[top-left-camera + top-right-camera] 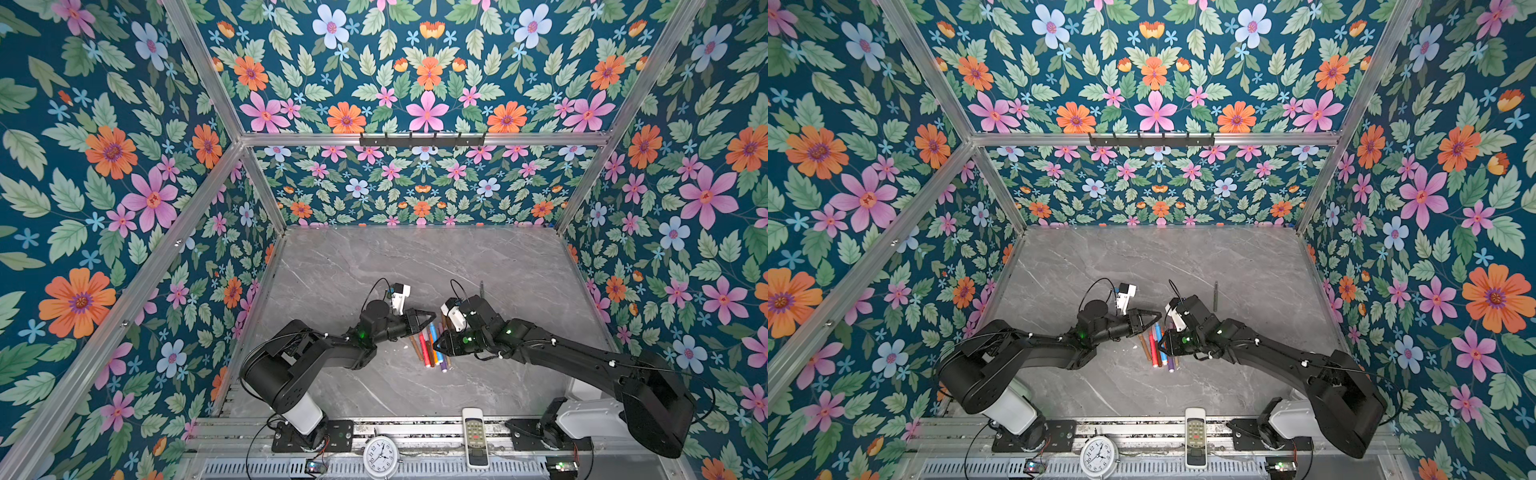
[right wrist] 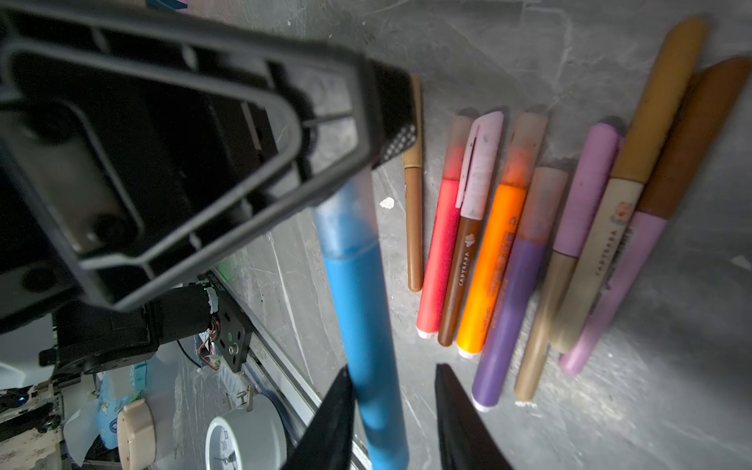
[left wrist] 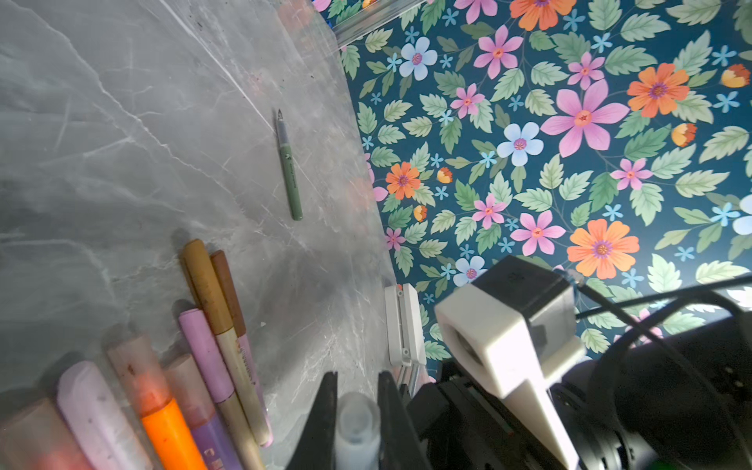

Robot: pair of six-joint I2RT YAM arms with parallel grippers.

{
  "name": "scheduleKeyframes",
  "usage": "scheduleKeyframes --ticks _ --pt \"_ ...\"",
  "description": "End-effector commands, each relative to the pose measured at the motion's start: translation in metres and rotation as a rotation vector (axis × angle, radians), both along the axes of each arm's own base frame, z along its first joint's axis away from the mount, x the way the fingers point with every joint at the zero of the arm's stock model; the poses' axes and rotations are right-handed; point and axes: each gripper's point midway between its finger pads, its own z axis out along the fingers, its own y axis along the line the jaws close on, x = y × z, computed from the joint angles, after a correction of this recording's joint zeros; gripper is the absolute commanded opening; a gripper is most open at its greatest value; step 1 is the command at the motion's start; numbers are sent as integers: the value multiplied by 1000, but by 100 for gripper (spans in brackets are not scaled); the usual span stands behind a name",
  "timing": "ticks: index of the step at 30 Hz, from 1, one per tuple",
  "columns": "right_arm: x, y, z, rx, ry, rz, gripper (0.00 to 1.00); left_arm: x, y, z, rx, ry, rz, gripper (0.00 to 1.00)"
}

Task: Open the pen caps
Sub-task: 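Pull the frosted cap off with the left gripper while the right holds the highlighter, then draw both grippers apart, left holding the cap, right the highlighter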

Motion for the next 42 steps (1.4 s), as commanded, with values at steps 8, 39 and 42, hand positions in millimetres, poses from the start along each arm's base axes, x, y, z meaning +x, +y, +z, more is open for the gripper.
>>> scheduleKeyframes --ticks 8,39,42 --pt "7 0 -4 -28 9 -26 10 -1 0 20 -36 -47 -6 0" --pt "-12 4 -2 -109 -94 19 0 129 93 4 550 -144 257 0" --pt "-8 -3 -2 -129 -104 -10 0 133 96 -17 644 -112 236 0"
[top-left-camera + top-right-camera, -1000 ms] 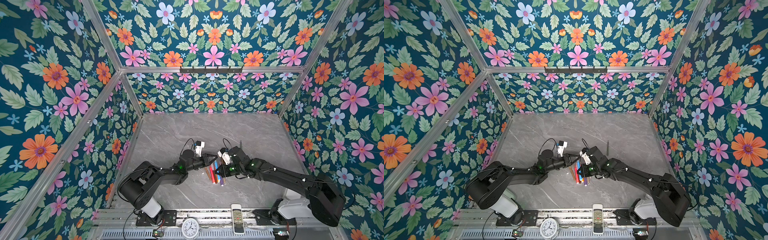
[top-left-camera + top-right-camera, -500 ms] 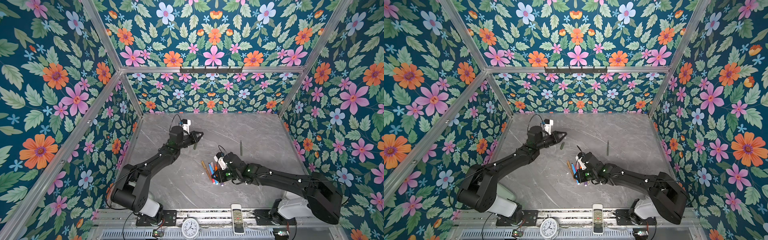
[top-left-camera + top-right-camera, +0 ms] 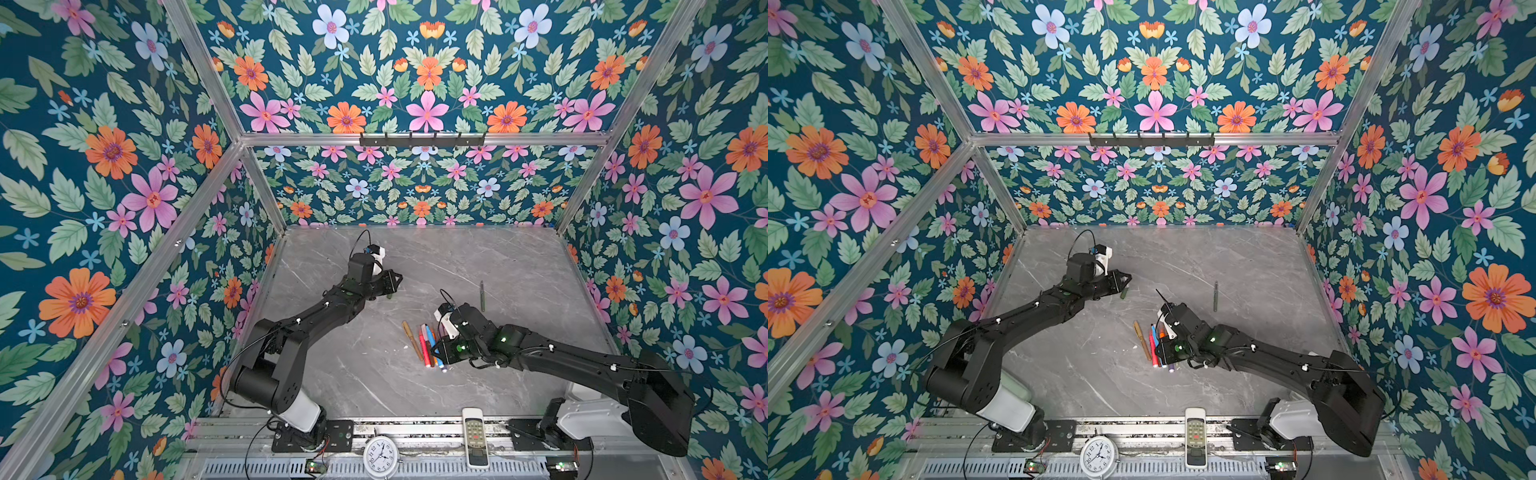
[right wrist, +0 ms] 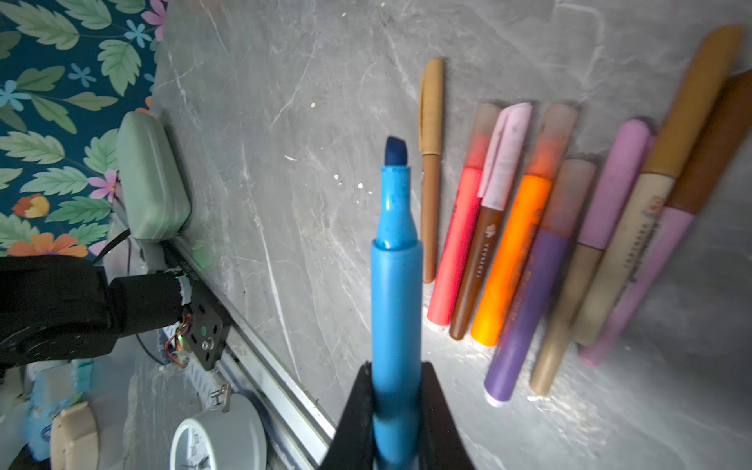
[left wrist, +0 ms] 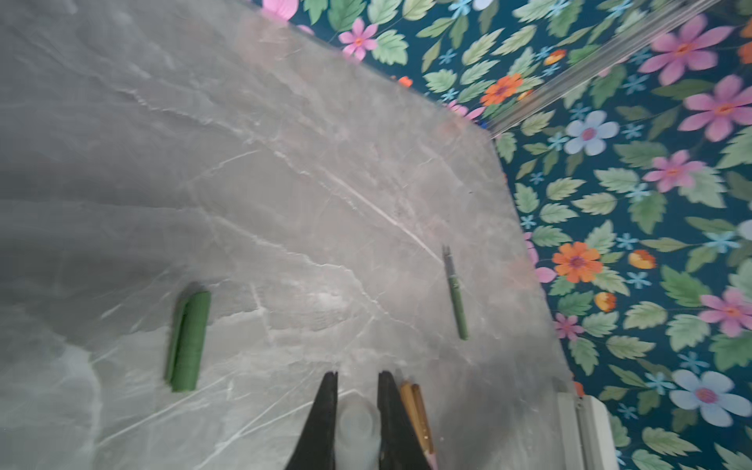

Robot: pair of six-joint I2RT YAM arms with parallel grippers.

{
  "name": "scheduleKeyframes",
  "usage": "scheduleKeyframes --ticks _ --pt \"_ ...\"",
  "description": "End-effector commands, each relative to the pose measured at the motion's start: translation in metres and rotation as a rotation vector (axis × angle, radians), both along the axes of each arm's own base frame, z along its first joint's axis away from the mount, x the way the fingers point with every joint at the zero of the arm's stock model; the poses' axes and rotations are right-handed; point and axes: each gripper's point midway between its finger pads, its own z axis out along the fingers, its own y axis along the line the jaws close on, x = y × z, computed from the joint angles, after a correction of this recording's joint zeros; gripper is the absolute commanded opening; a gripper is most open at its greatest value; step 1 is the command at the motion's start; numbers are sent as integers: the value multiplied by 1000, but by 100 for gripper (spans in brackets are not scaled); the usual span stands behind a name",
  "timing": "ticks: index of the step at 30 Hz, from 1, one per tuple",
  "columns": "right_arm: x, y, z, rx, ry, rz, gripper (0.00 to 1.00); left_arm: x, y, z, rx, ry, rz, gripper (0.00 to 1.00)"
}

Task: Open the pen caps
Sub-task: 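Draw both grippers apart, left holding the cap, right the highlighter, then drop the frosted cap by the green cap while right carries highlighter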

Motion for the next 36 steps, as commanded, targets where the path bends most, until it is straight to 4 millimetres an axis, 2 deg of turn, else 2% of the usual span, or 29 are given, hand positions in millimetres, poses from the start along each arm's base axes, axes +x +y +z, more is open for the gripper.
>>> scheduleKeyframes --ticks 1,7,11,14,19,22,26,31,36 --pt "8 -13 -2 -49 -29 -49 0 3 8 -25 155 35 -9 0" --pt "21 -40 -5 -83 -23 -136 0 13 6 -60 456 82 -13 0" --pt "37 -89 -17 -189 34 -296 0 21 6 -77 599 100 6 0" --pt "50 -120 -21 -180 93 -384 0 27 6 -83 673 99 20 0" --pt "76 -165 -17 -204 80 -477 0 36 0 -95 722 106 9 0" --pt "91 -182 -17 -224 83 -515 0 39 -4 -102 744 112 -4 1" --pt "109 -192 -16 -221 84 -534 0 40 -4 -109 782 121 -9 3" --pt "133 -201 -20 -315 64 -536 0 41 3 -110 821 119 8 8" --pt "160 -193 -23 -321 78 -521 0 41 2 -113 824 126 7 12"
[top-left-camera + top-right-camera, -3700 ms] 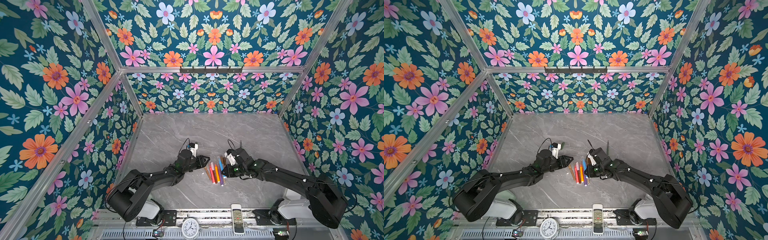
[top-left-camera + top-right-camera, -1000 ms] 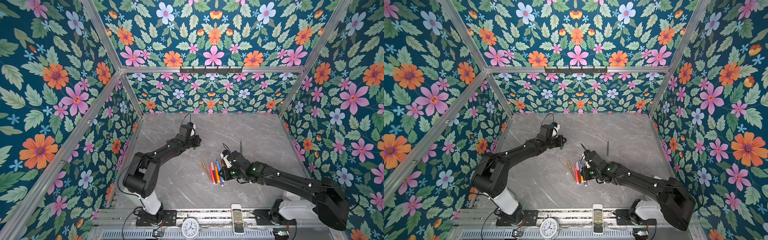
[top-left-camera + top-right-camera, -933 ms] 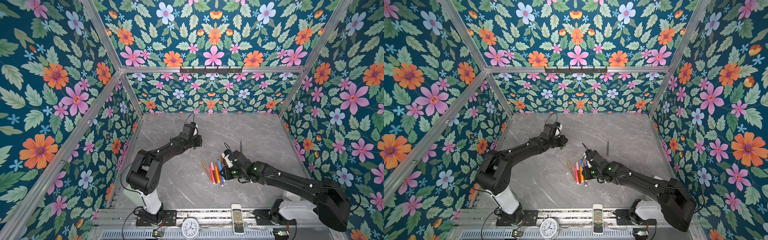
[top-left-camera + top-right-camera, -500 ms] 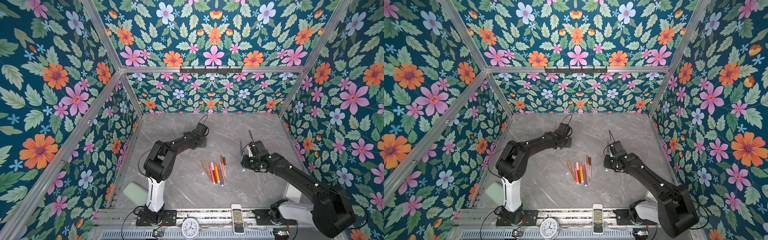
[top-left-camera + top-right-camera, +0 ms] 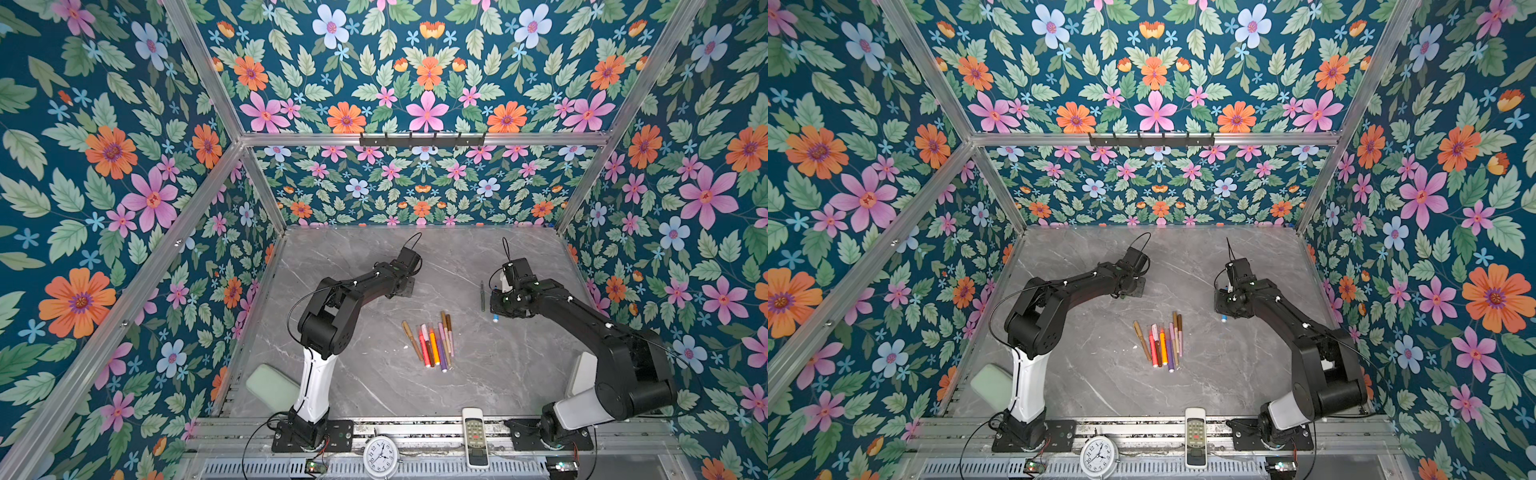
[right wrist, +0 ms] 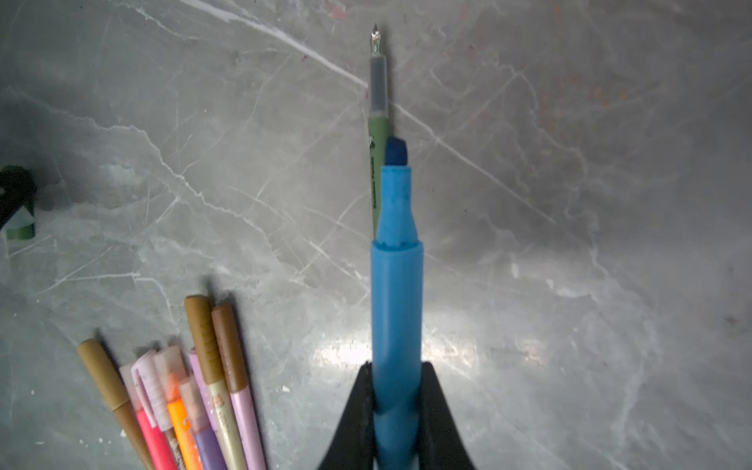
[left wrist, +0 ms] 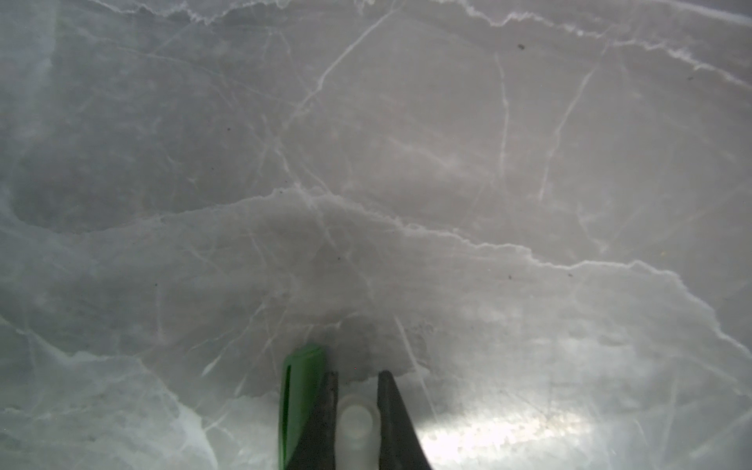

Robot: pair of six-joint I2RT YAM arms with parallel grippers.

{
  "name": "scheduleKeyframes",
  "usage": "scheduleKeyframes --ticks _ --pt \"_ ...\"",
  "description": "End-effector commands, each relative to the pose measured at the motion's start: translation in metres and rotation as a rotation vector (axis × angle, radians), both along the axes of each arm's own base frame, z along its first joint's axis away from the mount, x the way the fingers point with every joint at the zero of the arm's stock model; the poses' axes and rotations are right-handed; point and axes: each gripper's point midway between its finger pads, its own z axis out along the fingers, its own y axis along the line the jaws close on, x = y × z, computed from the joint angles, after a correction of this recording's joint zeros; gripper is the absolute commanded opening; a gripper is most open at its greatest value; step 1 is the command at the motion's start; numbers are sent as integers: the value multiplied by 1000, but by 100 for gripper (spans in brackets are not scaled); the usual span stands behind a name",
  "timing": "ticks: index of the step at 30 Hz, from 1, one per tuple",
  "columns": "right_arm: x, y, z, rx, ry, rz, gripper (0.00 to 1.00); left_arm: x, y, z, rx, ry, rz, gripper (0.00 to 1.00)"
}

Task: Open the pen caps
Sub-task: 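Drop the frosted cap by the green cap while right carries highlighter, then lower the blue highlighter beside the green pen and open the right gripper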

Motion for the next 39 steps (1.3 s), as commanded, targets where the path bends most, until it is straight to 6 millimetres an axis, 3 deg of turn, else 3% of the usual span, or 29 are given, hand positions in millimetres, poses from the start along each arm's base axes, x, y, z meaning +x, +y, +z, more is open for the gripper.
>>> scheduleKeyframes --ticks 1,12,26,39 --pt "13 5 -2 -9 10 26 0 -2 4 -3 27 11 5 13" --pt "45 17 -18 1 82 37 0 -1 2 2 24 9 -2 22" --pt "55 15 -36 -42 145 33 10 -2 4 36 13 -44 -5 29" --pt "61 14 -42 -54 169 18 22 -38 -5 81 -181 -68 -32 30"
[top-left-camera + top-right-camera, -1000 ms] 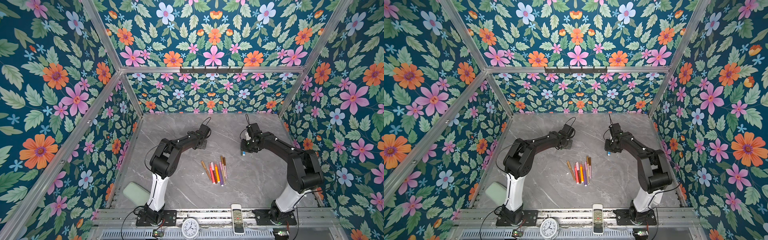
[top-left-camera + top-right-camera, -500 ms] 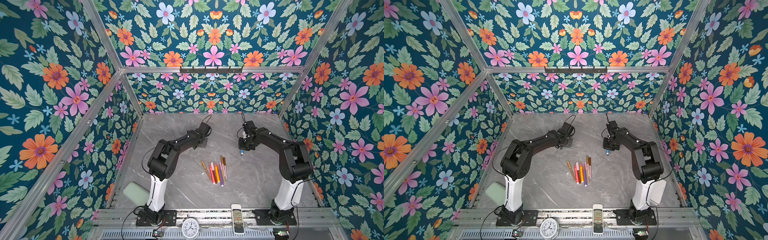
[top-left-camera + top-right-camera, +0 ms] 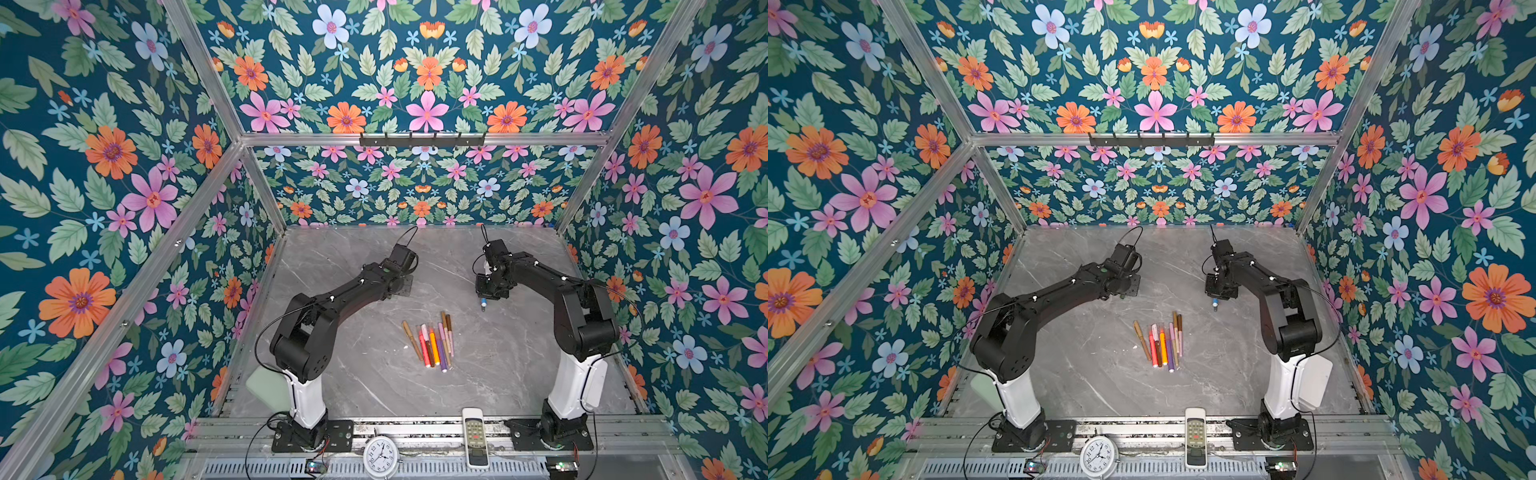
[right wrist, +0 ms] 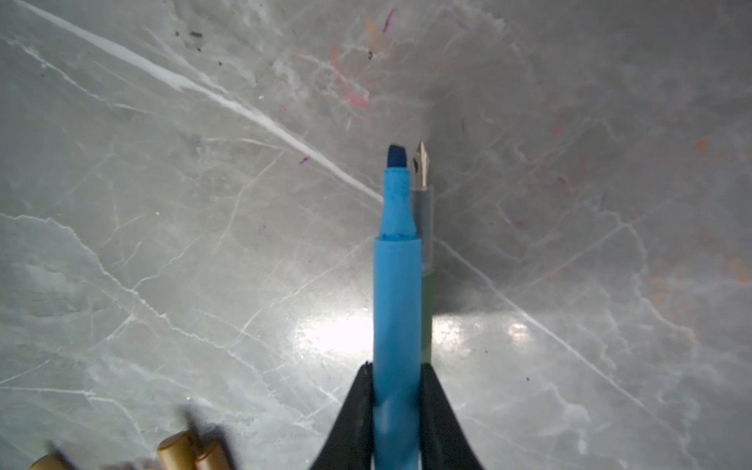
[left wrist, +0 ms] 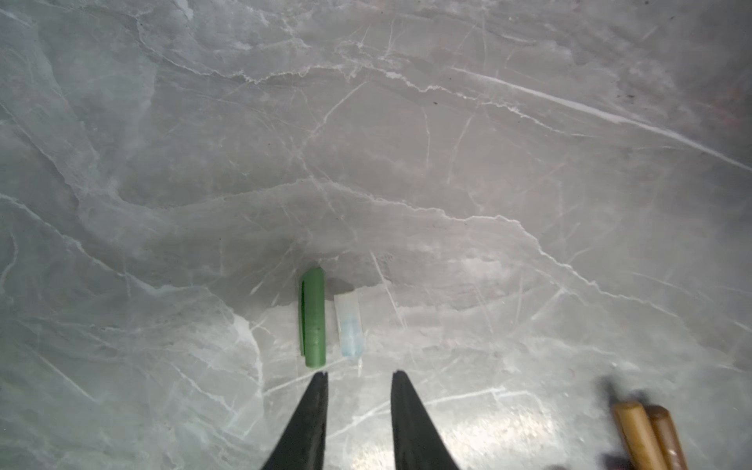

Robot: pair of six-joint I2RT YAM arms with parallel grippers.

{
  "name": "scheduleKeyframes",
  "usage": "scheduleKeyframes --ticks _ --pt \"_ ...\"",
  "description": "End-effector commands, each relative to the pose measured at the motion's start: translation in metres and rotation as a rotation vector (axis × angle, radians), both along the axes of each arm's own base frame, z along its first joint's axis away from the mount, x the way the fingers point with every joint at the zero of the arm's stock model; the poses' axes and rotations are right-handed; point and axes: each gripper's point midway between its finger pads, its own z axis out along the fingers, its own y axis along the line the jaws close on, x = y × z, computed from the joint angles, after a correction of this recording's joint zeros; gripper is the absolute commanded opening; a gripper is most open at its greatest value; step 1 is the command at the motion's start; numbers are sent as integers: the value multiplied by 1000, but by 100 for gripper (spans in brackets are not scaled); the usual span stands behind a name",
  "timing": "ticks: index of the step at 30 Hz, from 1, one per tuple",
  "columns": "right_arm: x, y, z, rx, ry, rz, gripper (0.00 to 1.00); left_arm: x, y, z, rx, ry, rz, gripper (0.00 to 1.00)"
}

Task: Open the pen caps
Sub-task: 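Lower the blue highlighter beside the green pen and open the right gripper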

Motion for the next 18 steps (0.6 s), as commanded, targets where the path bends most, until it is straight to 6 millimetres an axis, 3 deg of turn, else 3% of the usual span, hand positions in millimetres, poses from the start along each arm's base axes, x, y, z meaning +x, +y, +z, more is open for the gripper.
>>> scheduleKeyframes --ticks 1,11,13,16,18 --pt "-3 -3 -3 -17 24 -10 23 -3 -6 10 -63 -6 -2 30" --pt "-2 -2 -6 -18 32 -15 28 -6 -5 22 -86 -22 -2 30" --pt "-3 0 -3 -3 30 -10 34 -7 -5 20 -90 -16 -1 30" --pt "-2 20 8 65 -17 46 48 -9 -5 19 -102 -16 -2 30" --pt "-3 42 16 116 -43 105 51 -10 -6 19 -115 -17 -3 30"
